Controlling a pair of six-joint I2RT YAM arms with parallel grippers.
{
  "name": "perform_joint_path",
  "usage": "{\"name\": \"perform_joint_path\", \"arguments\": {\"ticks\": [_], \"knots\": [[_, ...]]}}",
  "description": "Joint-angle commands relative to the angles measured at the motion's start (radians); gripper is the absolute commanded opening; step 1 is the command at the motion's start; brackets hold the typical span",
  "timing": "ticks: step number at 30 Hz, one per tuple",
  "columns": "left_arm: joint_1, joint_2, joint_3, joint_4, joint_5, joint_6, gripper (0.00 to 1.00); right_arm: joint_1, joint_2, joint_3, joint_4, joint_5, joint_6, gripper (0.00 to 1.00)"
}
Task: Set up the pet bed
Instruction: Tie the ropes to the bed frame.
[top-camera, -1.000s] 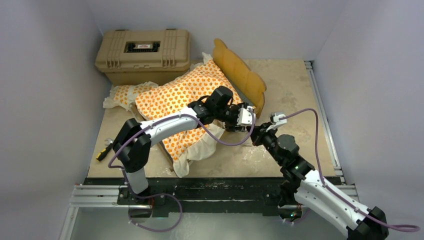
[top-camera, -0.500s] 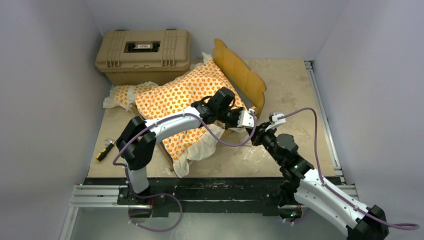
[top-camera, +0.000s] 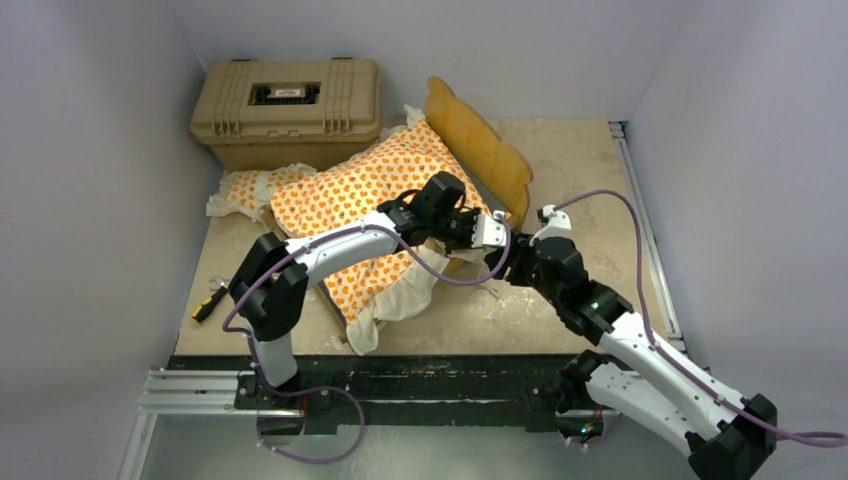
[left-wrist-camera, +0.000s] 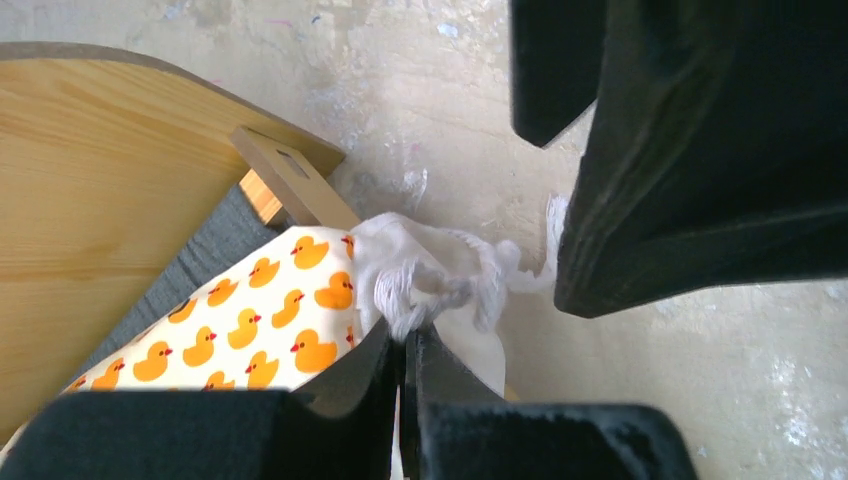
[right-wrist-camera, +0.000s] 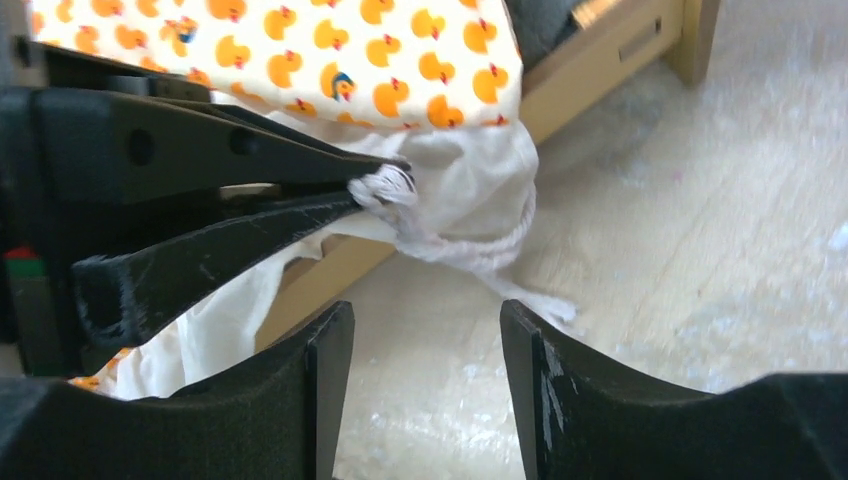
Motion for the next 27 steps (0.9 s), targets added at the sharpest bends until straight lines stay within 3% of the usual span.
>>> {"name": "perform_joint_path", "arguments": {"ticks": [1, 5, 13, 17, 27], "knots": [[-0.007, -0.04, -0.017, 0.01, -0.05, -0.027, 0.0, 0.009, 0.108, 0.12, -0.298, -0.011, 0.208, 0.58], [-0.008, -0.036, -0.029, 0.033, -0.062, -0.038, 0.0, 0.011, 0.245, 0.16, -0.36, 0.011, 0.188, 0.56], [-0.007, -0.032, -0.051, 0.093, -0.068, -0.065, 0.0, 0.01, 0.346, 0.067, -0.17, 0.086, 0.204, 0.56], [-0.007, -0.043, -0.072, 0.126, -0.076, -0.074, 0.0, 0.009, 0.39, 0.015, -0.046, 0.041, 0.176, 0.56], [-0.007, -0.048, -0.088, 0.166, -0.084, -0.104, 0.0, 0.009, 0.554, 0.04, -0.023, 0.036, 0.159, 0.55]]}}
